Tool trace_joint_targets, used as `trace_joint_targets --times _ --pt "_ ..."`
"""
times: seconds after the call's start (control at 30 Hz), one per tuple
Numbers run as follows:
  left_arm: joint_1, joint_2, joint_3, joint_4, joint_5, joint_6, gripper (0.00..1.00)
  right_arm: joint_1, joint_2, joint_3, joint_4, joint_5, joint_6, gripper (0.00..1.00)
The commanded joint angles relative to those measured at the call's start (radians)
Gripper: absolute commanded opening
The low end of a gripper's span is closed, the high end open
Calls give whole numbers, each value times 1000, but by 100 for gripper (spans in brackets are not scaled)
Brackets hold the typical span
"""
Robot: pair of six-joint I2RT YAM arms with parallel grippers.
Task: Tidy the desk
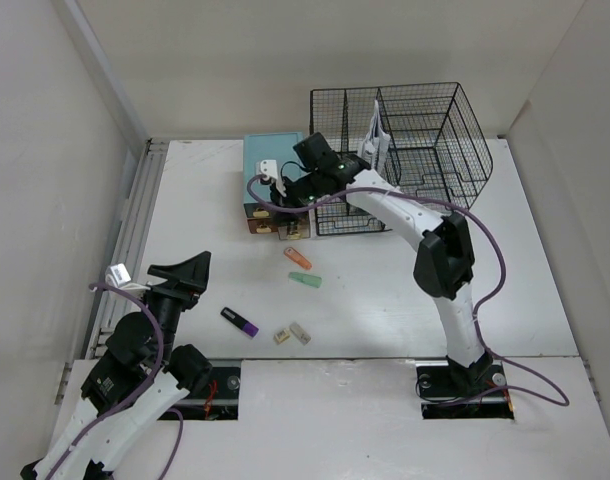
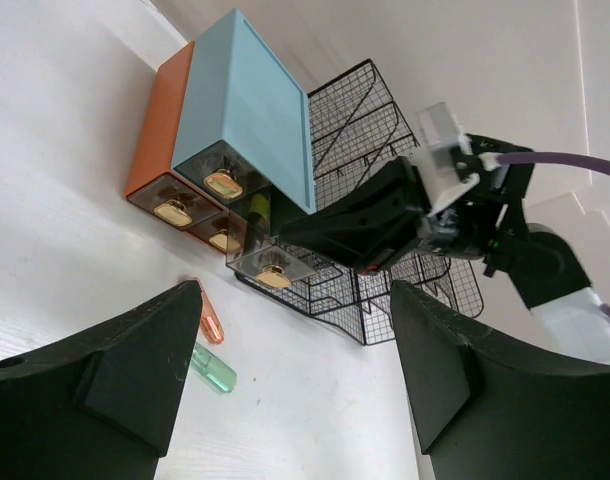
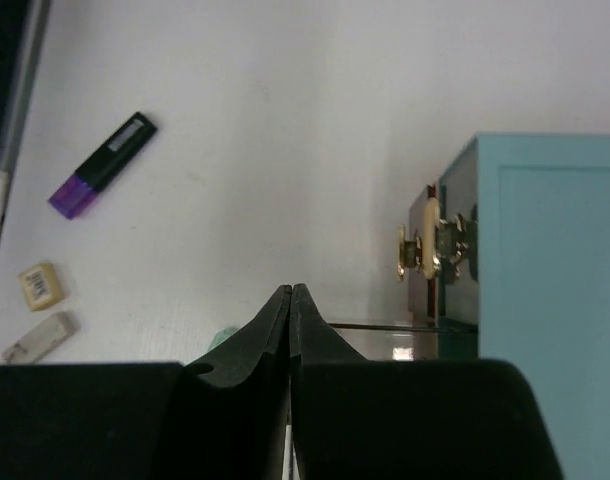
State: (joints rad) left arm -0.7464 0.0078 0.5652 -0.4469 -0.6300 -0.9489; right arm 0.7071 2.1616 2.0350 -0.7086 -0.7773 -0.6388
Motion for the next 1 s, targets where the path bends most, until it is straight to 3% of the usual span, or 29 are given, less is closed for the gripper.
trace_joint_targets --times 0.0,0.03,0.1,0.13,0.2,0.27,0.33,0.43,0.47,0.5,0.53,0.57,0.63,0.97 --pt "-7 -189 33 10 -13 -5 74 40 -71 121 -153 -125 -147 7" --pt "-7 -189 33 10 -13 -5 74 75 -71 122 -196 -111 -177 15" --pt "-7 -189 33 10 -13 4 75 123 -60 93 -281 -51 -252 21" --pt "-7 -189 33 20 -2 13 77 152 -60 55 -281 40 -252 32" --pt "-7 -189 44 46 18 59 86 233 -91 -52 -156 134 -233 43" --pt "-7 -198 53 103 74 114 95 302 -149 -252 -10 301 -104 56" --pt "-7 -198 64 128 108 178 99 337 -181 -394 160 401 -2 60" --pt "-7 -198 75 149 164 231 99 371 -192 -435 227 470 110 62" --pt "-7 -198 85 160 185 258 93 371 -192 -435 238 470 141 62" --pt "-7 -198 85 160 196 271 77 371 -192 -447 256 489 177 62" --pt "-7 -198 97 160 196 282 54 371 -192 -447 289 501 218 62" --pt "-7 -198 111 160 208 282 19 380 -192 -447 290 501 272 62" --pt "-7 -198 127 151 222 308 2 381 -192 -447 317 524 336 62" --pt "-7 -207 199 88 222 366 0 477 -94 -389 322 535 582 62"
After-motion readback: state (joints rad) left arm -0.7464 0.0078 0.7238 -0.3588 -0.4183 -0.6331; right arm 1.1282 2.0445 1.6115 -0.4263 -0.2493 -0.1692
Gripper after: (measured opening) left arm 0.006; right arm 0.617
